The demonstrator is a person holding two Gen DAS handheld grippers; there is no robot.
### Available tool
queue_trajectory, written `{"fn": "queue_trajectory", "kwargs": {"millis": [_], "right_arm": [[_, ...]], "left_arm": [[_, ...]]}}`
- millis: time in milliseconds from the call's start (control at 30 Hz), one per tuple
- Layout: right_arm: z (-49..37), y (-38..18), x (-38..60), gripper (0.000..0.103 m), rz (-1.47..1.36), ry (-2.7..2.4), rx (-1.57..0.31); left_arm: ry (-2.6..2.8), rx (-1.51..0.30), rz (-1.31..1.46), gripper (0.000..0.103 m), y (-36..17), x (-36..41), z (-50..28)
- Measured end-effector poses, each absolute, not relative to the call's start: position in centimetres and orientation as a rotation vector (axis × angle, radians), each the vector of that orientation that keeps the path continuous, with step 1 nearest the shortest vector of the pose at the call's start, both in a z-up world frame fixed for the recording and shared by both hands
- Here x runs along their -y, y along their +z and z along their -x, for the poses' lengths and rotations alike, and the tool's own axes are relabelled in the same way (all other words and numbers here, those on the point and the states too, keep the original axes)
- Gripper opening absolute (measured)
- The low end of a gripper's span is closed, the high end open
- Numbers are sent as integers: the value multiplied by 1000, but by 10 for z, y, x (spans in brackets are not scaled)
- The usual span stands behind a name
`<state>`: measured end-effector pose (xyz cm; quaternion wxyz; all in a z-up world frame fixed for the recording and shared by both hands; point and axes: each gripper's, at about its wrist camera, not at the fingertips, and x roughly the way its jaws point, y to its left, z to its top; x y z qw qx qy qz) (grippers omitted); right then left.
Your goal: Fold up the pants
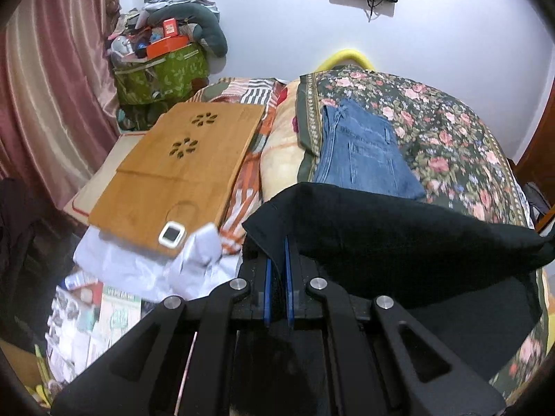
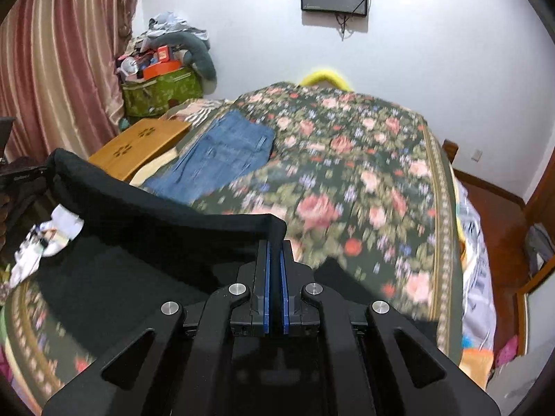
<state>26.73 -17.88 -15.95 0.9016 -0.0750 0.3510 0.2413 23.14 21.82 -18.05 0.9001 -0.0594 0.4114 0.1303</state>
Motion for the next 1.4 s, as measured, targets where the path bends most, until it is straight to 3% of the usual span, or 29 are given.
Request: {"fn": "queue_trajectory", "kwargs": {"millis": [200, 533, 867, 1033, 1067, 1133, 1200, 1300, 1400], "right_arm": [[-226, -179, 179, 4, 171, 531, -755], [-193, -206, 185, 5, 124, 537, -824], [-175, -198, 206, 8, 58, 552, -854], [-175, -181, 225, 12, 18, 501, -815], [-178, -177, 229, 17, 9, 487, -803], [-185, -171, 236, 30, -3, 461, -785], [-196, -167, 242, 49, -13, 437, -774], [-217, -168, 244, 56, -12, 421, -798], [-242, -175, 241, 59, -4, 427, -832]], "left_arm": [[325, -901, 54, 6, -209, -203, -185], [317, -1021, 165, 6, -258, -216, -149], [366, -1009, 129, 10, -239, -217, -122], [351, -956, 173, 26, -215, -218, -128], [342, -951, 174, 29, -212, -216, -133], [323, -938, 165, 46, -206, -210, -146], [306, -929, 152, 60, -201, -202, -160], [273, -923, 138, 79, -196, -188, -187], [246, -931, 132, 87, -195, -178, -215]]}}
